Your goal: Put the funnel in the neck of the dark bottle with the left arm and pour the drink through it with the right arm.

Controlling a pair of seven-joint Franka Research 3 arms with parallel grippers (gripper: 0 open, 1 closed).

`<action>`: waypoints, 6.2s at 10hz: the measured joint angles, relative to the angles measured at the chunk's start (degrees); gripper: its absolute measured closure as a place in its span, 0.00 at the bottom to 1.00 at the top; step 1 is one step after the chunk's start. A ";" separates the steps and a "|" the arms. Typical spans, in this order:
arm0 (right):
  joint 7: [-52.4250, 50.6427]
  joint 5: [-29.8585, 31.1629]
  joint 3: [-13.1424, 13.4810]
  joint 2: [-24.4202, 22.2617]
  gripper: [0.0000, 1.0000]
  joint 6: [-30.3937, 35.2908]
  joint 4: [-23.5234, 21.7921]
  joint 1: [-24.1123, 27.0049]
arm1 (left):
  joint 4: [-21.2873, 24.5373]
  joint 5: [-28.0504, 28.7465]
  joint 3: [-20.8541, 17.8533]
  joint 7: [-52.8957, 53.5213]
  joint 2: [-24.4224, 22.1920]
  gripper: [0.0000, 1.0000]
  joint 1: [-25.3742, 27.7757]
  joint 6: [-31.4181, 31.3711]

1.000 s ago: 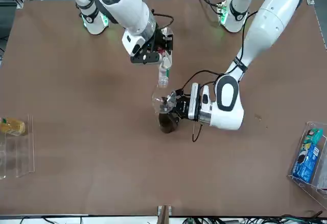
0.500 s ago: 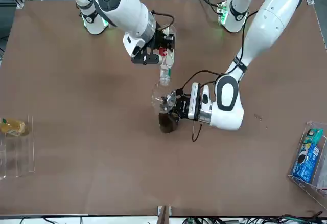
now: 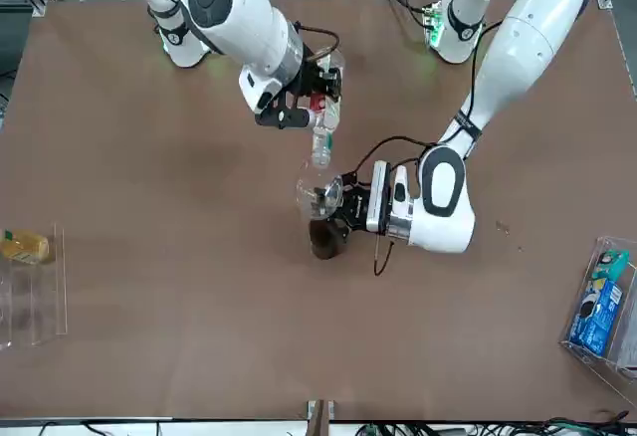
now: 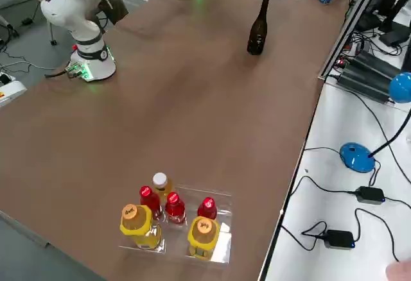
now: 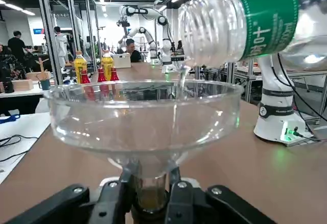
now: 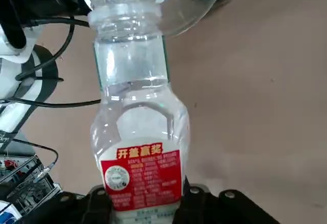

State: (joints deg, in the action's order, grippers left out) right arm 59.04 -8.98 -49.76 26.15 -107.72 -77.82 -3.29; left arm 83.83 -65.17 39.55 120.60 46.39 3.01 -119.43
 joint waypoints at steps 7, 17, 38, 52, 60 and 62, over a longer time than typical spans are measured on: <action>-0.17 14.00 -3.86 -0.01 0.60 0.77 0.81 -0.02 | 0.00 -0.23 0.00 0.03 0.00 0.72 0.05 0.46; -31.66 17.83 -4.04 -5.25 0.60 9.59 -0.14 10.36 | 0.07 -0.23 0.00 0.08 0.02 0.63 0.01 0.60; -194.32 -49.77 64.64 -7.79 0.60 10.67 -31.61 11.90 | -5.67 52.10 -0.14 -56.69 -25.23 0.00 27.65 21.54; -214.71 -62.90 68.98 12.89 0.60 26.82 -42.13 11.88 | 2.99 62.93 -32.61 -117.28 -45.88 0.02 3.72 30.50; -214.71 -64.07 69.00 14.75 0.55 26.82 -42.41 11.88 | 4.98 62.86 -36.66 -119.44 -46.71 0.00 -0.54 27.22; -214.71 -64.08 69.00 14.76 0.52 26.82 -42.41 11.87 | -0.31 62.86 -36.66 -119.60 -43.53 0.01 -0.77 31.71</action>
State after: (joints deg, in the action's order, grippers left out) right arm -155.67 -73.06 19.24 40.91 -80.91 -120.23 8.58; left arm 83.52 -2.32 2.89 1.00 2.86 2.23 -87.72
